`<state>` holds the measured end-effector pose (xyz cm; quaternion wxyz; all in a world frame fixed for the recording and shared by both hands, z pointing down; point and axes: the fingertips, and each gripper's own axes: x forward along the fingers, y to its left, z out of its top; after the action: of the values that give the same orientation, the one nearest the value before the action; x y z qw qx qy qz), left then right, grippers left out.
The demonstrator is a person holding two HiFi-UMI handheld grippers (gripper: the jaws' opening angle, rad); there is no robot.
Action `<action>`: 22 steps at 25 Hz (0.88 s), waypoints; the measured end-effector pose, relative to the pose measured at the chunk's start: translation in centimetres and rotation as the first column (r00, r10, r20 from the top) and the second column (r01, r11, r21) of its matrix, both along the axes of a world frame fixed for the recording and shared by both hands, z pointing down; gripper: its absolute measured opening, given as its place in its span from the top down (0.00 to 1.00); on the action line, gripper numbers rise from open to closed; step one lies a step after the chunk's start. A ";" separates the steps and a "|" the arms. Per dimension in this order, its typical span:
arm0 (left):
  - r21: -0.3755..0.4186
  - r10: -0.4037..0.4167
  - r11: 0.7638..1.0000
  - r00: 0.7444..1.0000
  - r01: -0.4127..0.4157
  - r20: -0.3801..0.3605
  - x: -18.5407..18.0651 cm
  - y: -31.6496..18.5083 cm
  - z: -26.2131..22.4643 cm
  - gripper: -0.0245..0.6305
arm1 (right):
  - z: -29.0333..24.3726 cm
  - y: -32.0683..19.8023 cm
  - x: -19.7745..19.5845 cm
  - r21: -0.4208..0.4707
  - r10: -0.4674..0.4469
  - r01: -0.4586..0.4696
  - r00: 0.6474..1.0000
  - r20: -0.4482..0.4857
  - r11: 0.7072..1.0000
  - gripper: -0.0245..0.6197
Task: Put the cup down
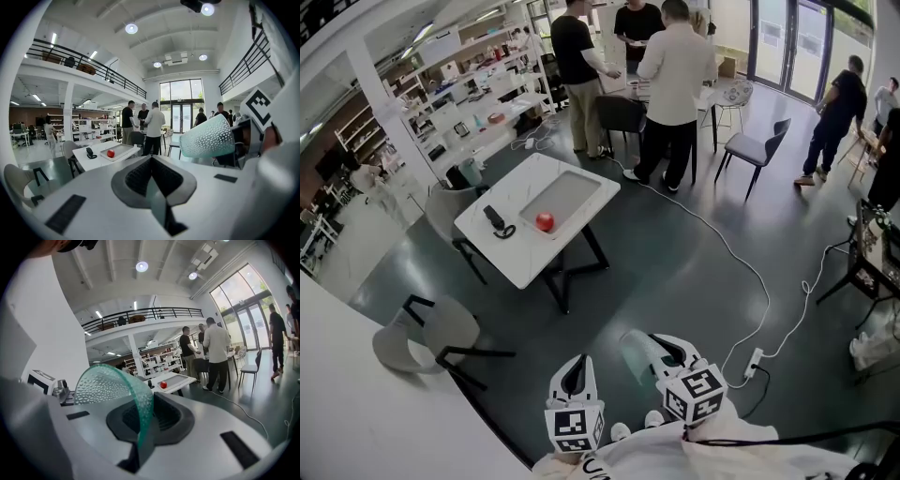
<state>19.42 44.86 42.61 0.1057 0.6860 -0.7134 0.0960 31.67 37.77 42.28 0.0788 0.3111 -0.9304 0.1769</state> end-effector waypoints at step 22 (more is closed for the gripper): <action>0.007 0.013 1.000 0.999 -0.013 0.031 3.6 -4.2 0.1 0.95 | 0.0 -3.8 4.7 0.004 0.036 -0.036 0.998 0.043 0.999 0.93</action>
<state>22.99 40.63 42.69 0.0917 0.6893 -0.7109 0.1047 36.41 33.93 42.29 0.0546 0.3242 -0.9266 0.1828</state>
